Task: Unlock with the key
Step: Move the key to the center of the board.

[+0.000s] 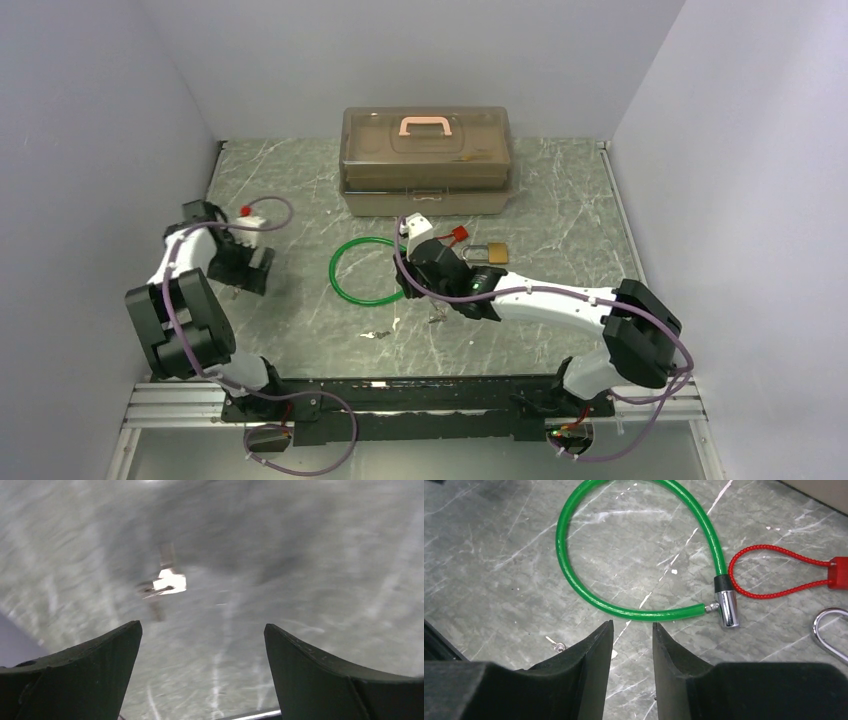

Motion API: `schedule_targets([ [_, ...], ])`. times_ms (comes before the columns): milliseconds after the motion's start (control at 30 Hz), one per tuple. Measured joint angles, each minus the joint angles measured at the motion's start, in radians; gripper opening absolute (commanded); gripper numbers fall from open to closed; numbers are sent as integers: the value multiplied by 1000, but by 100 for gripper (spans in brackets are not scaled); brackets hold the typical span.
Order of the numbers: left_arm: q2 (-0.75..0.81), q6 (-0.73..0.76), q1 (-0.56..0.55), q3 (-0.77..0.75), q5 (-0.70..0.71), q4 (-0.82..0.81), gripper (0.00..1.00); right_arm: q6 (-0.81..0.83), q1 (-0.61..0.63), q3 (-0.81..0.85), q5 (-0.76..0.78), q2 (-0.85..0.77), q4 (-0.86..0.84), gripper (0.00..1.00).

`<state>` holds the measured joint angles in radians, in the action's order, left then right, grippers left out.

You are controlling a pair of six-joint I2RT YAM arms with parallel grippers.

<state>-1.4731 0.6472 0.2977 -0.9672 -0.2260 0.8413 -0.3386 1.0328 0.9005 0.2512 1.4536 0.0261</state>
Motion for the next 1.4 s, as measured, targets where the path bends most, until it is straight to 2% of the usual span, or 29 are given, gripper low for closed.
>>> schedule_targets([
  [33, -25, 8, 73, -5, 17, -31, 100, -4, 1, 6, -1, 5, 2, 36],
  [133, -63, 28, 188, -25, 30, -77, 100, -10, 4, 24, -5, 34, 17, 36],
  [267, -82, 55, 241, -42, 19, -112, 99, -10, 7, 38, -18, 76, 37, 34],
  [600, -182, 75, 240, -42, -83, -119, 52, -6, 10, 38, -22, 82, 48, 28],
  [667, -197, 74, 235, -42, -95, -119, 41, -5, 10, 38, -22, 82, 48, 27],
  [767, -212, 74, 224, -42, -105, -121, 33, -5, 10, 38, -22, 82, 47, 25],
  [1067, -220, 75, 156, -45, -73, -129, 14, -6, 10, 11, -21, 29, 28, 19],
  [1233, -185, 94, 93, -5, -40, -158, 10, -7, 10, -27, -16, -8, 10, 16],
  [1400, -100, 122, -74, 90, 8, -194, 7, -13, 10, -77, -6, -33, -13, 15],
])
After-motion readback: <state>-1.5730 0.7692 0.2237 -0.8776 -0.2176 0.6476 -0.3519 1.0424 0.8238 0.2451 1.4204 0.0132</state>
